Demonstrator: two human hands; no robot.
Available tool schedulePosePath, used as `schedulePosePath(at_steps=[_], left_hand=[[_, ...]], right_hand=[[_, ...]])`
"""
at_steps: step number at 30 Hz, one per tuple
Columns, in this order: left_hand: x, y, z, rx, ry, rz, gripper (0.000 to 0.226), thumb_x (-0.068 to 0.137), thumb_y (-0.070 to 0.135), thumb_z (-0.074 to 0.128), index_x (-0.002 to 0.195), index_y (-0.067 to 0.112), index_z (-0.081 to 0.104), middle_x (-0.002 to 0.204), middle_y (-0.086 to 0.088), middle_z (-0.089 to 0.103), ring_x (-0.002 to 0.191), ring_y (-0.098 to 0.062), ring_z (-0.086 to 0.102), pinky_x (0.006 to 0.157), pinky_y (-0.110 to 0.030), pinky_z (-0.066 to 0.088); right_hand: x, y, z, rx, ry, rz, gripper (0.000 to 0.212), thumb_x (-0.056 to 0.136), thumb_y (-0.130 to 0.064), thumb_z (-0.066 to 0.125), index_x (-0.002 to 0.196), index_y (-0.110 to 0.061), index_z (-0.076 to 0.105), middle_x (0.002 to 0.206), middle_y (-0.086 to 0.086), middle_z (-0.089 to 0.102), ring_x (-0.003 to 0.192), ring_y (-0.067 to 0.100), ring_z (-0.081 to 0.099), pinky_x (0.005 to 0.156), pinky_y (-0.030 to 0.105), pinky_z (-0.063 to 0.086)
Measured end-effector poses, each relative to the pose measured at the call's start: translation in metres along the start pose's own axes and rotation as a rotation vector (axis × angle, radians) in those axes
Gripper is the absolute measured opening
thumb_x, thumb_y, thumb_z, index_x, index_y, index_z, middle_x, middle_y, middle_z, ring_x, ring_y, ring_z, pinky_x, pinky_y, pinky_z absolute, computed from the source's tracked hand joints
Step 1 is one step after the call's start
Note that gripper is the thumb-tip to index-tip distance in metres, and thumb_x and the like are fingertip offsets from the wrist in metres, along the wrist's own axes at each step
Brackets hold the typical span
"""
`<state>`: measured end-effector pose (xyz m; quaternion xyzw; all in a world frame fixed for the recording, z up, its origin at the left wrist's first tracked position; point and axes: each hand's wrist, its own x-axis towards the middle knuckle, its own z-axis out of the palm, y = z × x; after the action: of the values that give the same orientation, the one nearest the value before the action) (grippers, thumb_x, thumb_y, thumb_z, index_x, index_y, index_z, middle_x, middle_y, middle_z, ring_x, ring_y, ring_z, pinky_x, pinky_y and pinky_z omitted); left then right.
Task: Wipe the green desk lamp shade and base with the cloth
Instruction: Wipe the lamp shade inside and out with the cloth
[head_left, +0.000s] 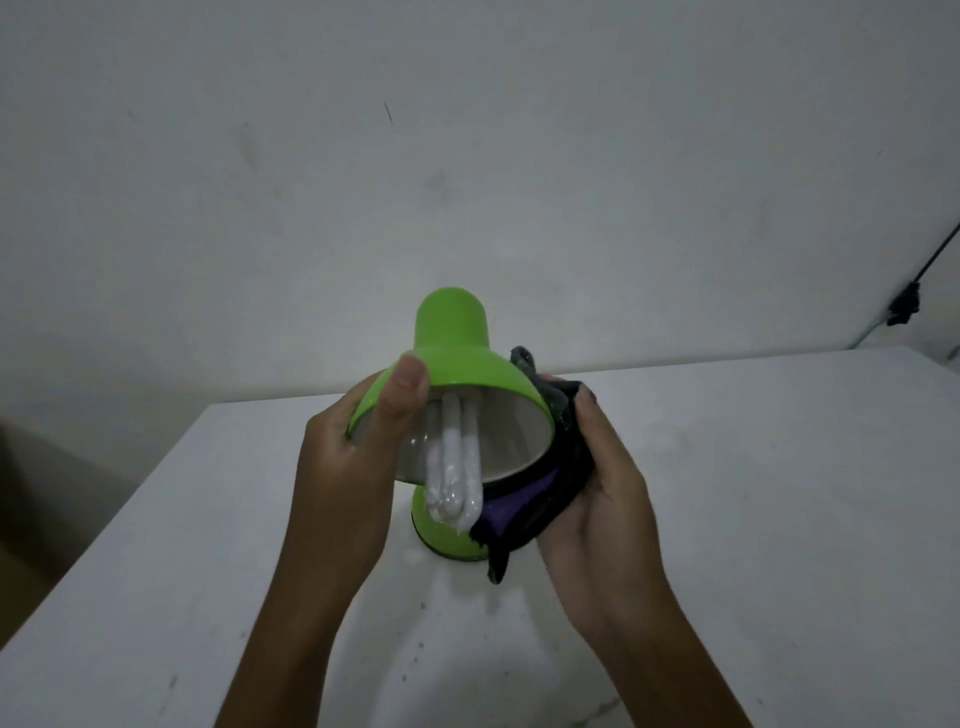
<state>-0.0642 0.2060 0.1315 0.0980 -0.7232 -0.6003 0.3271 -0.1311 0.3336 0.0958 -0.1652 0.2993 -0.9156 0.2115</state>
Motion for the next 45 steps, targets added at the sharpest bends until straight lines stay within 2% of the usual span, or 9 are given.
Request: schedulePosePath(at_steps=[3, 6, 10, 21, 27, 34, 37, 40, 45], left_hand=[[0.000, -0.003, -0.002, -0.036, -0.014, -0.009, 0.054, 0.064, 0.079, 0.058, 0.086, 0.034, 0.078, 0.093, 0.000, 0.077, 0.098, -0.019, 0.071, 0.088, -0.038, 0.054], [-0.001, -0.004, -0.003, -0.039, -0.022, -0.004, 0.058, 0.065, 0.078, 0.059, 0.091, 0.029, 0.077, 0.094, 0.000, 0.076, 0.097, -0.020, 0.071, 0.089, -0.044, 0.055], [-0.003, -0.003, 0.000, -0.009, -0.004, 0.015, 0.067, 0.066, 0.081, 0.057, 0.096, 0.024, 0.075, 0.092, 0.001, 0.075, 0.093, -0.018, 0.071, 0.087, -0.051, 0.056], [-0.003, -0.005, 0.004, -0.003, 0.053, 0.002, 0.084, 0.059, 0.090, 0.055, 0.101, 0.020, 0.074, 0.095, 0.004, 0.075, 0.098, -0.017, 0.070, 0.091, -0.050, 0.055], [-0.008, 0.000, 0.002, -0.033, 0.018, -0.039, 0.055, 0.067, 0.072, 0.056, 0.090, 0.026, 0.075, 0.087, 0.009, 0.075, 0.090, -0.010, 0.070, 0.086, -0.039, 0.056], [-0.019, -0.002, -0.009, -0.079, 0.063, -0.114, 0.085, 0.059, 0.081, 0.047, 0.130, 0.035, 0.054, 0.107, 0.021, 0.069, 0.104, 0.004, 0.064, 0.092, -0.035, 0.055], [-0.026, -0.009, -0.015, -0.169, 0.147, -0.160, 0.062, 0.086, 0.075, 0.031, 0.130, 0.037, 0.051, 0.120, 0.004, 0.067, 0.113, -0.011, 0.062, 0.091, -0.037, 0.054], [-0.037, -0.028, -0.023, -0.194, 0.252, -0.253, 0.032, 0.104, 0.043, 0.034, 0.118, 0.031, 0.060, 0.114, 0.003, 0.070, 0.114, -0.018, 0.062, 0.093, -0.041, 0.052], [-0.056, -0.057, -0.020, -0.142, 0.036, -0.373, 0.030, 0.096, 0.030, 0.057, 0.125, 0.025, 0.063, 0.119, 0.004, 0.069, 0.106, -0.007, 0.067, 0.076, -0.016, 0.054]], right_hand=[[0.001, -0.013, 0.007, -0.313, -0.046, -0.264, 0.030, 0.098, -0.023, 0.050, 0.114, -0.003, 0.067, 0.120, 0.010, 0.070, 0.118, 0.024, 0.063, 0.099, 0.038, 0.047], [0.011, -0.030, 0.024, -0.683, -0.199, -0.438, 0.027, 0.100, -0.017, 0.047, 0.107, -0.003, 0.068, 0.112, 0.004, 0.071, 0.113, 0.019, 0.065, 0.095, 0.031, 0.051], [0.034, -0.042, 0.042, -1.030, -0.352, -0.463, 0.030, 0.102, -0.025, 0.047, 0.101, -0.008, 0.071, 0.098, 0.002, 0.071, 0.099, 0.018, 0.066, 0.089, 0.042, 0.052], [0.024, 0.006, -0.012, -0.230, -0.114, -0.090, 0.047, 0.104, -0.036, 0.030, 0.129, -0.012, 0.062, 0.131, 0.010, 0.065, 0.127, 0.025, 0.057, 0.110, 0.043, 0.039], [0.019, 0.024, -0.015, -0.069, 0.017, 0.189, 0.048, 0.103, -0.038, 0.035, 0.122, -0.009, 0.068, 0.126, 0.015, 0.067, 0.121, 0.028, 0.061, 0.115, 0.048, 0.035], [-0.002, 0.047, -0.019, 0.043, 0.058, 0.301, 0.049, 0.100, -0.037, 0.038, 0.126, -0.005, 0.066, 0.129, 0.018, 0.065, 0.124, 0.032, 0.058, 0.111, 0.046, 0.040], [-0.007, 0.054, -0.020, 0.072, 0.114, 0.312, 0.051, 0.099, -0.042, 0.038, 0.125, -0.007, 0.066, 0.131, 0.019, 0.063, 0.122, 0.032, 0.059, 0.112, 0.047, 0.038], [-0.014, 0.062, -0.019, 0.121, 0.142, 0.351, 0.061, 0.100, -0.053, 0.032, 0.133, -0.009, 0.059, 0.135, 0.019, 0.060, 0.130, 0.035, 0.053, 0.116, 0.051, 0.032], [-0.025, 0.074, -0.011, 0.117, 0.130, 0.378, 0.079, 0.094, -0.068, 0.020, 0.136, -0.012, 0.057, 0.137, 0.014, 0.060, 0.133, 0.030, 0.051, 0.111, 0.044, 0.037]])
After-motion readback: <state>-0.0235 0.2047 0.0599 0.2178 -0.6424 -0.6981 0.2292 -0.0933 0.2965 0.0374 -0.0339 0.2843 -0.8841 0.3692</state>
